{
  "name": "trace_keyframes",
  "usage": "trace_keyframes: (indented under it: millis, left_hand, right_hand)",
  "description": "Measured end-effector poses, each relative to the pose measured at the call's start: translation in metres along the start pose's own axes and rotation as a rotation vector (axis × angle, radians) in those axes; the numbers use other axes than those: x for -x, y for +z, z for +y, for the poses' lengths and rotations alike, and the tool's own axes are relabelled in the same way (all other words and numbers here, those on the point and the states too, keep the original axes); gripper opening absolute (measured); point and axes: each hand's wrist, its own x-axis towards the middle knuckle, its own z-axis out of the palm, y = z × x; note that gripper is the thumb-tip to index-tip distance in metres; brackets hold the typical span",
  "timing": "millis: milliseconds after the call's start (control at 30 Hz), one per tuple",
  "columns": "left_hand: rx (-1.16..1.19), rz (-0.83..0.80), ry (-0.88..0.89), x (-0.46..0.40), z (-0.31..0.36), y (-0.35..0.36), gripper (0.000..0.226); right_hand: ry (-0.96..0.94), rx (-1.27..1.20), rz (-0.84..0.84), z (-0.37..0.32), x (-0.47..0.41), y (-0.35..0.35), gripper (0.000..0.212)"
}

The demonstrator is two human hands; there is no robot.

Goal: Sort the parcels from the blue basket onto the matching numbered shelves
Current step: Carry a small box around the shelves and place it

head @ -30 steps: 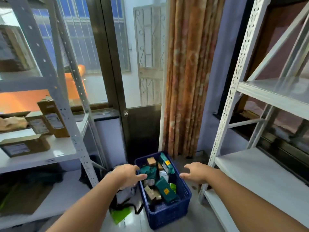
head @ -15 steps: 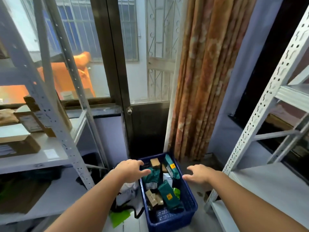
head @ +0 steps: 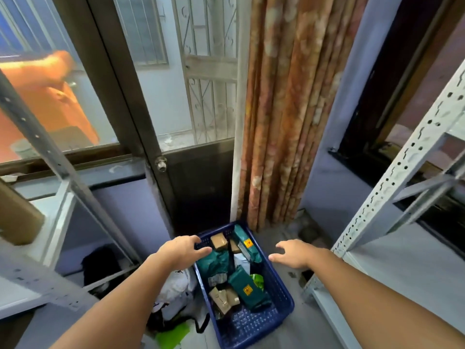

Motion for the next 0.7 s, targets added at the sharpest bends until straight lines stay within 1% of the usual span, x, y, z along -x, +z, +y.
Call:
trace_keyframes:
  millis: [100, 333, 400, 567, 700]
  left_hand:
    - [0.007, -0.026, -0.001, -0.027, 0.013, 0.001, 0.08]
    - [0.0, -0.059, -0.064, -0.074, 0.039, 0.015, 0.08]
    - [0.005, -0.095, -0.077, -0.085, 0.044, 0.02, 0.082]
    - [0.009, -0.205, -0.075, -0.113, 0.051, 0.039, 0.079]
    - [-0.01, -0.257, -0.047, -0.143, 0.049, 0.052, 0.083]
  right_hand:
    - [-0.008, -0.007, -0.028, 0.014, -0.025, -0.009, 0.086]
    - [-0.067, 0.037, -0.085, 0.047, -0.093, -0.028, 0.096]
    - [-0.072, 0.055, -0.105, 0.052, -0.108, -0.03, 0.098]
    - [-0.068, 0.09, -0.177, 0.056, -0.127, -0.019, 0.083]
    - [-0.042, 0.051, -0.212, 0.056, -0.142, -0.002, 0.079]
